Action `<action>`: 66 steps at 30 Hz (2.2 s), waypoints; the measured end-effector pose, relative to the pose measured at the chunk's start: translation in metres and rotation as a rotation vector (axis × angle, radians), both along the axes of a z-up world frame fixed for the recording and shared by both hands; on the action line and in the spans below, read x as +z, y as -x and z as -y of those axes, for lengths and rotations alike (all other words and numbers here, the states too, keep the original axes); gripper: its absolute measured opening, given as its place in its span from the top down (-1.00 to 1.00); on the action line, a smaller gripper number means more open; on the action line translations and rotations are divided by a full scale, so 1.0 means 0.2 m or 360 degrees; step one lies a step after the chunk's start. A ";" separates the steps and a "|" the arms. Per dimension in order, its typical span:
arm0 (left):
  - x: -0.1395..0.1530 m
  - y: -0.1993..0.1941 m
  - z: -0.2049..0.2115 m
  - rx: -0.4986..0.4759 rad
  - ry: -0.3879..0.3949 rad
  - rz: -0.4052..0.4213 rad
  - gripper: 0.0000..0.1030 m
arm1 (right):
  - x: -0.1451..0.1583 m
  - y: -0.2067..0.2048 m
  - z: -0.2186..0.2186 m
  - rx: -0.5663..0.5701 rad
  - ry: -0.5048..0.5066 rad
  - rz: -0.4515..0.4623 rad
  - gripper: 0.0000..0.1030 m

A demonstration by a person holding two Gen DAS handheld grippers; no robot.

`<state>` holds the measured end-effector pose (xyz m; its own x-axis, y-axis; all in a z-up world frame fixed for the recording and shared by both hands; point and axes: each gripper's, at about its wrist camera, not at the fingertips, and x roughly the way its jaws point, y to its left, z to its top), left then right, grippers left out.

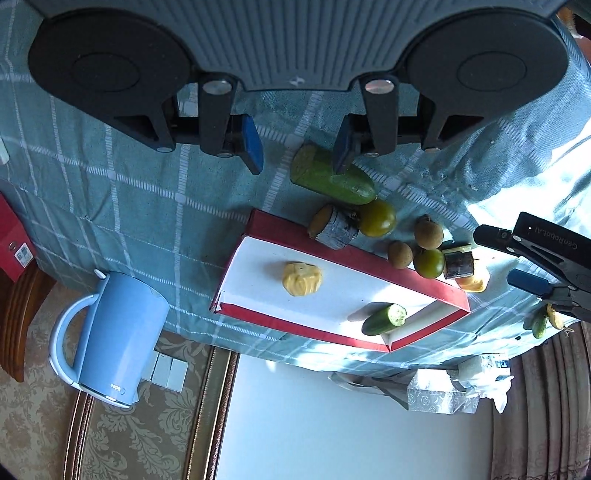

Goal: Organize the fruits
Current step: 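Grasp a second yellow jackfruit chunk with the left gripper, then lift the jackfruit with the left gripper while the right gripper grasps another green cucumber piece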

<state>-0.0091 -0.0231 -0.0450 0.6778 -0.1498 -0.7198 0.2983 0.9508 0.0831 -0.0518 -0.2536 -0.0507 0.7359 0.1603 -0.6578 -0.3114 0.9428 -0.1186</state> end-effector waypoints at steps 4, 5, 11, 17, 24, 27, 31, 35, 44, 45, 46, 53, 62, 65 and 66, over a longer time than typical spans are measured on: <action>-0.02 -0.05 -0.02 -0.0028 -0.0053 0.0011 -0.63 | 0.00 0.04 0.01 -0.0022 -0.0030 -0.0018 0.22; -0.03 -0.07 -0.04 0.0004 -0.0058 0.0005 -0.63 | 0.00 0.04 0.01 -0.0033 -0.0034 -0.0025 0.22; 0.03 -0.18 -0.28 0.0301 0.0166 -0.0009 -0.62 | -0.02 0.08 0.02 -0.0096 -0.0035 -0.0051 0.22; 0.01 -0.33 -0.43 0.0591 0.0403 -0.0179 -0.62 | -0.05 0.08 0.00 -0.0128 -0.0027 -0.0103 0.22; -0.03 -0.42 -0.36 0.0527 0.0279 -0.0269 -0.57 | -0.01 0.08 -0.03 -0.0142 -0.0027 -0.0093 0.22; -0.06 -0.44 -0.33 0.0485 0.0255 -0.0315 -0.53 | -0.01 0.07 -0.03 -0.0151 -0.0026 -0.0096 0.22; -0.08 -0.45 -0.28 0.0416 0.0170 -0.0289 -0.48 | -0.02 0.07 -0.04 -0.0151 -0.0015 -0.0098 0.22; -0.09 -0.44 -0.28 0.0371 0.0159 -0.0269 -0.31 | -0.02 0.06 -0.05 -0.0152 -0.0013 -0.0102 0.21; -0.07 -0.42 -0.26 0.0300 0.0191 -0.0248 0.21 | -0.02 0.05 -0.04 -0.0164 -0.0023 -0.0100 0.15; -0.07 -0.42 -0.25 0.0302 0.0183 -0.0239 0.21 | -0.02 0.05 -0.04 -0.0165 -0.0023 -0.0099 0.14; -0.07 -0.41 -0.25 0.0299 0.0178 -0.0233 0.21 | -0.02 0.05 -0.04 -0.0167 -0.0024 -0.0100 0.13; -0.07 -0.41 -0.28 0.0308 0.0247 -0.0245 0.20 | -0.03 0.07 -0.03 -0.0181 -0.0017 -0.0103 -0.01; -0.07 -0.39 -0.29 0.0291 0.0242 -0.0202 0.22 | -0.04 0.07 -0.03 -0.0196 -0.0022 -0.0093 -0.01; -0.07 -0.37 -0.27 0.0281 0.0200 -0.0164 0.23 | -0.03 0.06 -0.02 -0.0216 -0.0031 -0.0088 -0.01; -0.06 -0.36 -0.27 0.0284 0.0212 -0.0149 0.23 | -0.03 0.06 -0.02 -0.0221 -0.0032 -0.0086 -0.01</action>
<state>0.0626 0.0310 -0.0580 0.6331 -0.1315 -0.7628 0.1253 0.9899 -0.0666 -0.0639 -0.2496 -0.0572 0.7154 0.0734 -0.6949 -0.1835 0.9793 -0.0855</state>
